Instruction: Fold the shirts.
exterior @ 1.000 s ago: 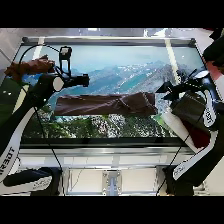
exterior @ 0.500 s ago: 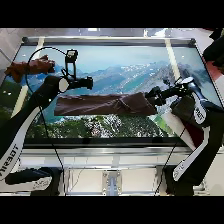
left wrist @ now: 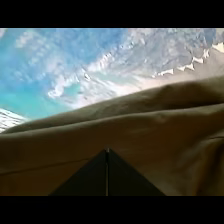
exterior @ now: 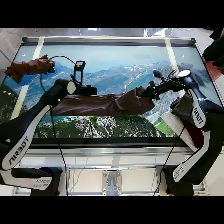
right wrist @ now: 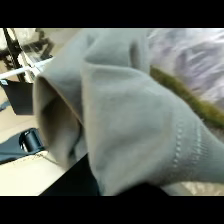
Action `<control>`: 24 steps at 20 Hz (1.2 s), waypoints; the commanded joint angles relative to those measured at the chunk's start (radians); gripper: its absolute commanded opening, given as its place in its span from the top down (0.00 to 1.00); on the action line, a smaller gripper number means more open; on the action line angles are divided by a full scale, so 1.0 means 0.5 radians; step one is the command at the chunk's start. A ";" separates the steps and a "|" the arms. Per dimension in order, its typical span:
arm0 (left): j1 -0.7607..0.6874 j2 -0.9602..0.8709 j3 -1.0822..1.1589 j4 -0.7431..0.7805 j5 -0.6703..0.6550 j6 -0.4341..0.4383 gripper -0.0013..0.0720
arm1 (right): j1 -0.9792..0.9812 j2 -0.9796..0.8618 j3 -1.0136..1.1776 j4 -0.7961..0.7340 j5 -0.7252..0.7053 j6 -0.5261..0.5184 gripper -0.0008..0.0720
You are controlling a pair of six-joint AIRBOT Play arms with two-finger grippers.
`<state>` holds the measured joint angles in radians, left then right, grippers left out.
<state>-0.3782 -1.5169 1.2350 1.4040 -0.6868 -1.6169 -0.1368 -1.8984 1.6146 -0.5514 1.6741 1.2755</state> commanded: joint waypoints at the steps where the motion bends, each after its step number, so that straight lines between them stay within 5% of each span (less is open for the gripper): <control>1: -0.119 -0.153 -0.001 -0.144 -0.133 0.002 0.97 | 0.013 0.234 0.044 0.047 0.055 0.086 0.97; 8: -0.568 -0.319 0.001 -0.478 0.146 0.002 0.97 | 0.122 0.336 0.490 -0.090 0.056 0.426 0.97; 12: -0.484 -0.066 0.005 -0.376 0.318 0.002 0.97 | 0.256 0.336 0.609 -0.119 0.019 0.573 0.97; 19: 0.236 0.861 0.005 0.269 -0.486 0.002 0.97 | 0.761 0.323 0.618 -0.224 -0.855 0.877 0.97; 24: 0.592 1.398 0.003 0.289 -0.704 0.002 0.97 | 1.322 0.129 0.619 -0.229 -1.519 0.883 0.97</control>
<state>-0.1776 -0.9604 1.2362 1.5127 -0.9493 -1.6161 0.3836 -1.7870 1.9228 -0.6544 1.1286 1.6989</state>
